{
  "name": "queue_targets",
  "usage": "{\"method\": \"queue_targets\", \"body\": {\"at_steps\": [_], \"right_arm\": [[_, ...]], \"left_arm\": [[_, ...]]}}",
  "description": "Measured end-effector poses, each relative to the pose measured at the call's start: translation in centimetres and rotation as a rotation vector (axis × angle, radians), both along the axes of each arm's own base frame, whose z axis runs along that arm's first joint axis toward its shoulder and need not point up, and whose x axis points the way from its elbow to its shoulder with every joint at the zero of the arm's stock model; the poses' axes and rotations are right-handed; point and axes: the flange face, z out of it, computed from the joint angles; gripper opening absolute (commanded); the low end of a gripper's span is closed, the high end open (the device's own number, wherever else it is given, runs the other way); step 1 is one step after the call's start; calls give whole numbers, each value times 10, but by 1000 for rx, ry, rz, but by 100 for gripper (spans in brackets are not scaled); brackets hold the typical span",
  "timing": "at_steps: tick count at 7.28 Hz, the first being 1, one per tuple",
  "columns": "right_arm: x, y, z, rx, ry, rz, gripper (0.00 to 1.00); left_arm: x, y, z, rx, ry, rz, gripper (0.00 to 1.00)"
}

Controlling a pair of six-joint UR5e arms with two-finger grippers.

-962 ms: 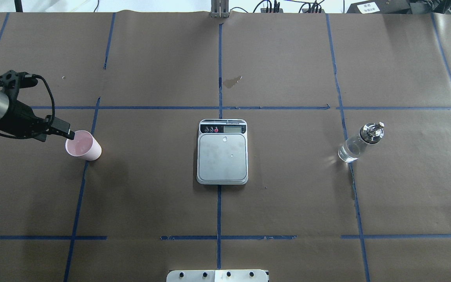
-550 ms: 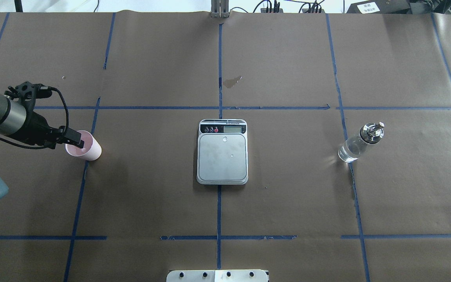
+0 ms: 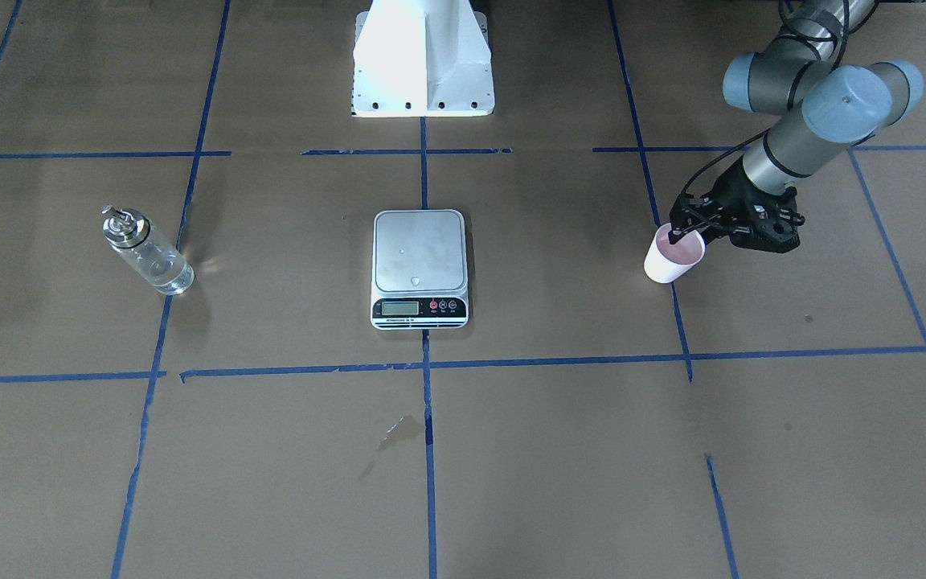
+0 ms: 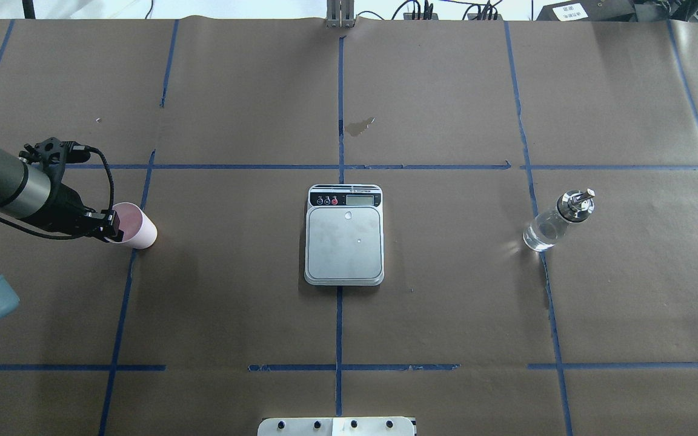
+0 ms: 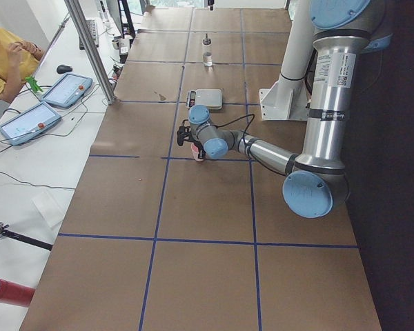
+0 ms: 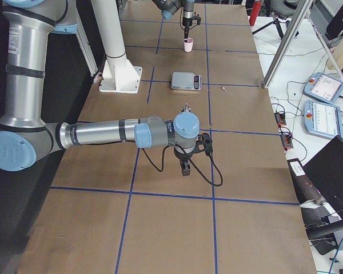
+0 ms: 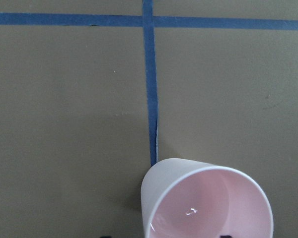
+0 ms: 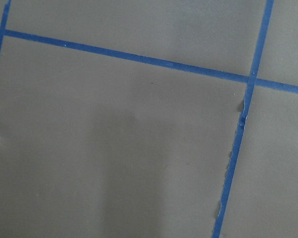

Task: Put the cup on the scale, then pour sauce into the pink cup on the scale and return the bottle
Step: 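Reach the left gripper to the pink cup and grasp it, then carry the pink cup with the left gripper onto the scale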

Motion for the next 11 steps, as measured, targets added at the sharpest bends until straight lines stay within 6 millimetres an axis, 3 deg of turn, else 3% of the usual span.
{"method": "queue_targets", "body": {"at_steps": [1, 2, 3, 4, 6, 7, 8, 11], "right_arm": [[-1, -5, -12, 58, -12, -2, 100], [-4, -11, -33, 120, -26, 2, 100], [-8, -20, -63, 155, -49, 23, 100], [-16, -31, -103, 159, -90, 63, 100], [-58, -54, -187, 93, -173, 135, 100], [-84, -62, -220, 50, -206, 156, 100], [-99, -64, -237, 25, -222, 161, 100], [-113, -63, -244, -1, -230, 158, 100]], "left_arm": [[1, -5, -17, -9, -7, -6, 0], [5, -17, -54, -16, -11, -17, 0], [14, -35, -105, -35, -26, -30, 0], [26, -51, -162, -72, -35, -55, 0], [68, -45, -249, -196, 25, -122, 0], [92, -37, -274, -238, 65, -133, 0], [116, -30, -288, -251, 83, -138, 0], [207, -11, -306, -253, 85, -171, 0]]}}
